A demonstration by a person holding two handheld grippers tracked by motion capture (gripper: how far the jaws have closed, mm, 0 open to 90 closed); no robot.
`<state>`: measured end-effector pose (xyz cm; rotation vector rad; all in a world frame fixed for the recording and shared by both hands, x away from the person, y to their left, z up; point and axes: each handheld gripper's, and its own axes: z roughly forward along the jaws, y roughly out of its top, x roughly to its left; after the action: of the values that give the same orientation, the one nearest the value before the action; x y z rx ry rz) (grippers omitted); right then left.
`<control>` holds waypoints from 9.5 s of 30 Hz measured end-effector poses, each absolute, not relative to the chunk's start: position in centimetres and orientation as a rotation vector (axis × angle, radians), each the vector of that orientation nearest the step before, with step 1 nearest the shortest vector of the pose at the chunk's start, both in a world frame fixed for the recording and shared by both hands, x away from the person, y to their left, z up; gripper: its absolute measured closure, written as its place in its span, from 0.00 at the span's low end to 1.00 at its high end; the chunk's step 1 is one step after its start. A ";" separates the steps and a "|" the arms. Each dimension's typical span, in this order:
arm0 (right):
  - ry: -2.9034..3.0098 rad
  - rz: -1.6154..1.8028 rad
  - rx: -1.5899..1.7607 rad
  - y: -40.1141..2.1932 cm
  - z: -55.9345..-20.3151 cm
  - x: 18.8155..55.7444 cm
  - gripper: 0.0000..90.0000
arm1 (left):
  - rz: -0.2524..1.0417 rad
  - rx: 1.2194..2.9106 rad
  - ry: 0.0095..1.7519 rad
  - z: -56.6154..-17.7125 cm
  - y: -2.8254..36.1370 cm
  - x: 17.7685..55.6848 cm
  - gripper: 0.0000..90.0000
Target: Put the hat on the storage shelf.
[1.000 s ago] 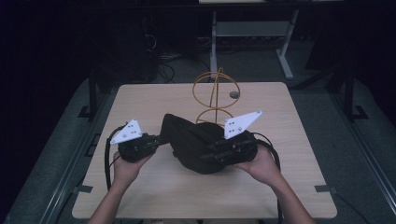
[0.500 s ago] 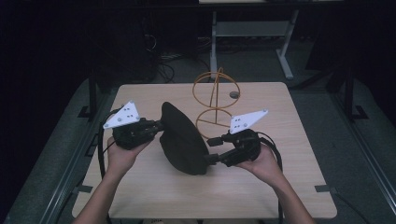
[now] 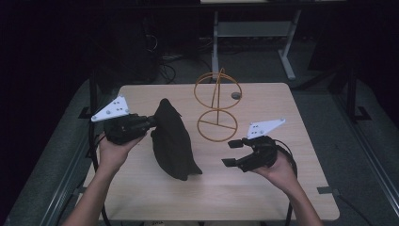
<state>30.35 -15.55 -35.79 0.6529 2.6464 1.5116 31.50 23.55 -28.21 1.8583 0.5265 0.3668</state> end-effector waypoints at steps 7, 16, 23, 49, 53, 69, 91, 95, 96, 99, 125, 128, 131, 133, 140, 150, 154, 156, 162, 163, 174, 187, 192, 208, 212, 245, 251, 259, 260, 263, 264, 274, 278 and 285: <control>2.614 1.478 0.713 -17.6 -37.0 30.1 0.31 | 0.367 1.876 0.539 -27.7 23.5 32.5 0.97; 2.563 1.480 0.820 -20.5 -38.7 30.2 0.31 | 0.371 1.891 0.549 -26.3 23.3 33.7 0.97; 2.555 1.479 0.871 -21.9 -39.6 30.3 0.31 | 0.358 1.885 0.553 -25.3 22.8 34.8 0.97; 2.441 1.446 0.975 -24.9 -40.7 30.0 0.30 | 0.372 1.885 0.569 -19.6 20.5 41.4 0.97; 2.397 1.463 1.012 -25.6 -40.7 30.0 0.28 | 0.385 1.893 0.549 -18.5 19.4 42.3 0.97; 2.338 1.497 1.054 -27.7 -40.9 30.0 0.28 | 0.362 1.979 0.518 -15.0 12.8 46.5 0.97; 2.386 1.519 1.073 -27.1 -42.0 31.0 0.29 | 0.240 2.198 0.614 -22.3 1.3 52.2 0.88; 2.394 1.514 1.071 -27.0 -42.1 30.9 0.29 | 0.205 2.257 0.598 -23.0 -0.1 52.5 0.79; 2.390 1.517 1.069 -27.1 -42.1 30.9 0.29 | 0.202 2.257 0.591 -23.1 -0.2 52.5 0.79; 2.393 1.512 1.073 -27.2 -42.1 30.9 0.29 | 0.212 2.250 0.583 -22.8 0.1 52.3 0.76; 2.390 1.430 1.061 -26.4 -42.3 30.5 0.27 | 0.275 2.191 0.586 -20.8 5.0 49.5 0.55; 2.391 1.421 1.061 -26.4 -42.4 30.5 0.26 | 0.277 2.179 0.595 -20.8 5.8 49.2 0.55; 2.387 1.417 1.073 -26.4 -42.4 30.5 0.26 | 0.281 2.171 0.603 -20.9 6.6 48.8 0.54; 2.388 1.419 1.074 -26.4 -42.5 30.5 0.25 | 0.283 2.169 0.609 -21.0 7.1 48.6 0.53; 2.399 1.402 1.068 -26.1 -42.6 30.5 0.26 | 0.279 2.158 0.626 -21.4 8.5 47.7 0.52; 2.378 1.417 1.082 -26.0 -42.5 30.4 0.25 | 0.300 2.158 0.619 -21.1 9.9 46.6 0.49; 2.378 1.411 1.076 -25.9 -42.5 30.5 0.25 | 0.307 2.164 0.614 -21.2 10.4 46.2 0.48; 2.383 1.404 1.076 -25.9 -42.5 30.5 0.25 | 0.318 2.161 0.612 -21.3 10.6 46.0 0.47; 2.389 1.389 1.083 -25.9 -42.6 30.6 0.25 | 0.308 2.157 0.620 -21.4 11.4 45.7 0.45; 2.388 1.388 1.082 -25.9 -42.6 30.6 0.25 | 0.312 2.147 0.622 -21.4 11.5 45.6 0.45; 2.387 1.382 1.077 -25.8 -42.7 30.7 0.25 | 0.318 2.153 0.631 -22.3 13.0 44.4 0.43; 2.384 1.382 1.068 -25.4 -42.5 30.6 0.24 | 0.309 2.146 0.653 -23.5 14.9 42.6 0.41; 2.386 1.374 1.058 -25.2 -42.5 30.7 0.24 | 0.320 2.151 0.664 -24.0 15.7 42.1 0.41; 2.398 1.352 1.053 -25.0 -42.6 30.7 0.23 | 0.333 2.145 0.688 -25.7 17.6 40.7 0.38; 2.402 1.347 1.054 -24.9 -42.7 30.7 0.23 | 0.331 2.135 0.695 -25.9 17.8 40.3 0.38; 2.424 1.310 1.044 -24.3 -42.8 30.7 0.22 | 0.329 2.109 0.766 -29.5 20.9 37.4 0.32; 2.429 1.301 1.038 -24.1 -42.8 30.6 0.22 | 0.325 2.098 0.781 -30.2 21.6 36.8 0.32; 2.438 1.292 1.032 -23.8 -42.9 30.5 0.22 | 0.340 2.108 0.794 -31.2 22.1 35.9 0.31; 2.436 1.293 1.025 -23.8 -42.9 30.5 0.22 | 0.345 2.115 0.790 -31.3 22.2 35.9 0.31; 2.438 1.286 1.020 -23.7 -42.8 30.4 0.22 | 0.344 2.105 0.800 -31.7 22.2 35.5 0.31; 2.437 1.288 1.026 -23.7 -42.8 30.3 0.22 | 0.348 2.116 0.794 -31.8 22.3 35.4 0.31; 2.437 1.276 1.020 -23.5 -42.8 30.2 0.22 | 0.335 2.117 0.801 -33.4 22.6 34.6 0.31; 2.440 1.272 1.013 -23.5 -42.9 30.2 0.22 | 0.334 2.124 0.810 -34.2 22.7 34.3 0.30; 2.440 1.268 1.014 -23.4 -42.9 30.1 0.22 | 0.338 2.123 0.815 -35.4 23.2 33.6 0.30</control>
<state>30.10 -23.43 -42.87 1.0139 2.4401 1.2677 33.64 23.19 -35.36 2.1226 0.8153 0.3385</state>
